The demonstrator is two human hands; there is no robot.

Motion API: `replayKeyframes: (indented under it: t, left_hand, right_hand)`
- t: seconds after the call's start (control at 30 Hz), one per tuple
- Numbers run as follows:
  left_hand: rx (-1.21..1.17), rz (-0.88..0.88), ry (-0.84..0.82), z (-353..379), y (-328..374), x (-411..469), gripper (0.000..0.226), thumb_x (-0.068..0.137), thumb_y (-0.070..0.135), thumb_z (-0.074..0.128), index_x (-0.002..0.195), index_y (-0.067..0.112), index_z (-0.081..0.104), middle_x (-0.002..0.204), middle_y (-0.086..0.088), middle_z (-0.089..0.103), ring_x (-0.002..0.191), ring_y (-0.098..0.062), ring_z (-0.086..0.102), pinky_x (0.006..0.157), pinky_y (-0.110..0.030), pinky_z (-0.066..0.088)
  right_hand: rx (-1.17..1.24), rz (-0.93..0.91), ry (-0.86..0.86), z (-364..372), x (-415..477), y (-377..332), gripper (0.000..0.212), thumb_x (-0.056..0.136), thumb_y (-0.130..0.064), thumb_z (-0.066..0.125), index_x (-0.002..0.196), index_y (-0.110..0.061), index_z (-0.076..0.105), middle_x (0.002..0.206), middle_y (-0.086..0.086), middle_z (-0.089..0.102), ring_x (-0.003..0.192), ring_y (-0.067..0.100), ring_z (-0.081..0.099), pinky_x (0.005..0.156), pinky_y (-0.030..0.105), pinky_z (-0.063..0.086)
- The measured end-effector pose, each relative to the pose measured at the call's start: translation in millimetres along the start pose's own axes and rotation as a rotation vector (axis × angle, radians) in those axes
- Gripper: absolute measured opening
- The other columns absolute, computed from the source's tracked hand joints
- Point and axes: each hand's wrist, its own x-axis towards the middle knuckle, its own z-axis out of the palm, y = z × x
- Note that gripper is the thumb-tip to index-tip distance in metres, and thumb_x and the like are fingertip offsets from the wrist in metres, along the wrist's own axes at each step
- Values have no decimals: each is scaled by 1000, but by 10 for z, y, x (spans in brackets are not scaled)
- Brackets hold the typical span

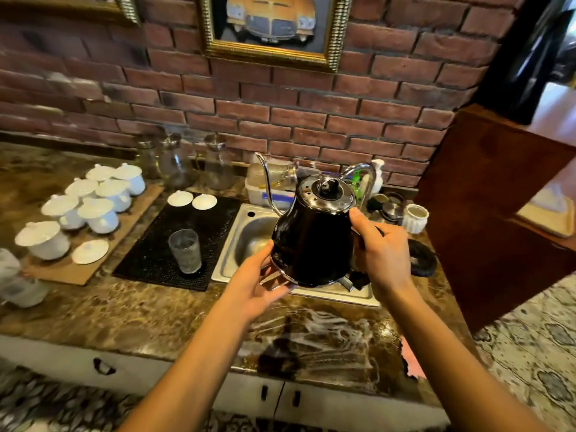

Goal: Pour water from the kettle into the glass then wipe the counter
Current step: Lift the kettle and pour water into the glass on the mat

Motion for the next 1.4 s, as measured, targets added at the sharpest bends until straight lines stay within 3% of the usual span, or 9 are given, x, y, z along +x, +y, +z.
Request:
replayKeyframes:
  t: [0.17, 0.3, 0.47, 0.63, 0.87, 0.97, 1.1, 1.27, 1.4]
  left_hand:
    - [-53, -5, 55, -188, 49, 79, 34, 97, 34, 68, 112, 4, 73, 85, -13, 82, 100, -32, 71, 81, -50, 58]
    - [-114, 4, 129, -320, 63, 145, 34, 94, 33, 72, 117, 7, 73, 119, -17, 73, 110, -34, 69, 92, -54, 57]
    - [-163, 30, 183, -521, 82, 189, 27, 94, 33, 73, 105, 8, 75, 96, -15, 82, 83, -30, 81, 59, -45, 66]
    - [-184, 62, 248, -700, 108, 160, 25, 96, 35, 70, 103, 11, 74, 106, -10, 75, 98, -25, 73, 86, -46, 61]
    - [-167, 71, 299, -1006, 205, 152, 25, 93, 37, 73, 97, 13, 77, 104, -8, 76, 98, -24, 73, 93, -47, 60]
    - [-151, 52, 299, -1149, 258, 173, 23, 94, 36, 73, 85, 15, 75, 100, -8, 77, 97, -24, 73, 102, -51, 57]
    - [-129, 30, 272, -1372, 361, 185, 26, 94, 34, 73, 107, 12, 74, 109, -9, 76, 103, -26, 73, 98, -50, 59]
    - [-84, -37, 229, -1699, 527, 197, 31, 94, 34, 73, 116, 13, 72, 112, -8, 75, 104, -26, 72, 91, -49, 61]
    - [-14, -86, 185, -1962, 656, 198, 35, 92, 35, 76, 119, 12, 73, 107, -7, 79, 103, -27, 74, 102, -53, 57]
  right_hand:
    - [-64, -50, -30, 227, 104, 174, 72, 91, -58, 63, 53, -6, 30, 50, 11, 27, 50, 25, 23, 52, 55, 25]
    - [-77, -22, -91, 384, 193, 363, 72, 91, -64, 62, 52, -11, 32, 48, -3, 29, 51, 20, 25, 53, 50, 23]
    - [-80, -1, -135, 596, 237, 553, 72, 89, -71, 61, 48, -13, 43, 45, -7, 33, 47, 20, 29, 50, 49, 24]
    - [-65, -35, -186, 830, 187, 623, 60, 93, -56, 57, 41, -28, 46, 40, -12, 36, 42, 6, 28, 47, 30, 22]
    - [-54, -33, -202, 1160, 52, 702, 58, 91, -53, 57, 47, -17, 45, 41, -10, 38, 40, 4, 30, 42, 20, 19]
    - [-85, -67, -195, 1314, -21, 745, 60, 94, -53, 56, 61, -3, 47, 44, -4, 40, 40, 6, 31, 42, 28, 22]
    - [-73, -26, -160, 1521, -155, 777, 73, 96, -61, 58, 56, -3, 40, 47, 10, 37, 43, 27, 31, 46, 39, 23]
    - [-68, 108, -80, 1791, -421, 753, 74, 87, -74, 59, 51, -12, 37, 46, -8, 35, 46, 19, 30, 48, 42, 25]
    - [-103, 155, 38, 2029, -670, 707, 79, 85, -73, 62, 54, -5, 35, 54, 21, 32, 50, 38, 28, 48, 58, 27]
